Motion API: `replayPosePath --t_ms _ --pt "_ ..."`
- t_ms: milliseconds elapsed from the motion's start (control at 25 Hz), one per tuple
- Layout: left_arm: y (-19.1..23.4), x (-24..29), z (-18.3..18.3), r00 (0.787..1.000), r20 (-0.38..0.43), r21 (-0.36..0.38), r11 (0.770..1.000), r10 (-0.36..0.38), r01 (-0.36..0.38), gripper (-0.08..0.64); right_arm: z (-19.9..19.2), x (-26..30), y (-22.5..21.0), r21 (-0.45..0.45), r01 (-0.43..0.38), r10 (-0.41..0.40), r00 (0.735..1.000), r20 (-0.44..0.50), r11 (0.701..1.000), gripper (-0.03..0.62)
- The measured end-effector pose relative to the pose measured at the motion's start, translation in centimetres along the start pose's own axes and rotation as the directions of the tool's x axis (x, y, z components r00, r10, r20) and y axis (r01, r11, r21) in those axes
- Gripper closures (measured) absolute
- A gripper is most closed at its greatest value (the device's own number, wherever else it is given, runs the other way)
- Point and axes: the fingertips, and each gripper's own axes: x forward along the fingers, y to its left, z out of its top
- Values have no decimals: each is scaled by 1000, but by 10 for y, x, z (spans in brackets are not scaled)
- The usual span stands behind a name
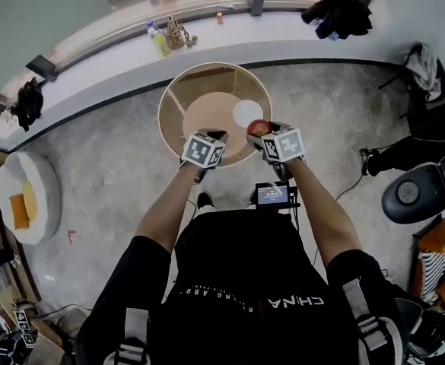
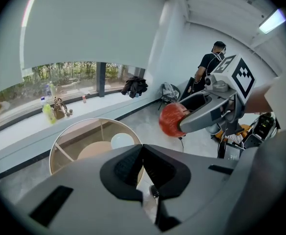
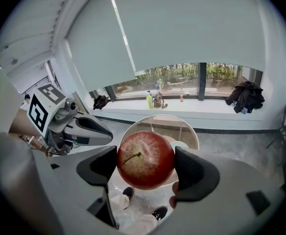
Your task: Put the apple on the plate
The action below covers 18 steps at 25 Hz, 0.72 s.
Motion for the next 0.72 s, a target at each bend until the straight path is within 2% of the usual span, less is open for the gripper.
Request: replayPosePath --t_ms 240,480,720 --pt "3 -2 -3 1000 -9 -20 1000 9 -9 543 -1 0 -4 -17 0 0 1000 -16 1000 224" --pt "0 20 6 999 -42 0 1000 24 -24 543 -9 -1 -38 -112 -27 19 997 -77 993 224" --pt "15 62 10 997 -62 -23 999 43 -44 543 -28 43 -77 -140 -69 50 989 -137 988 224"
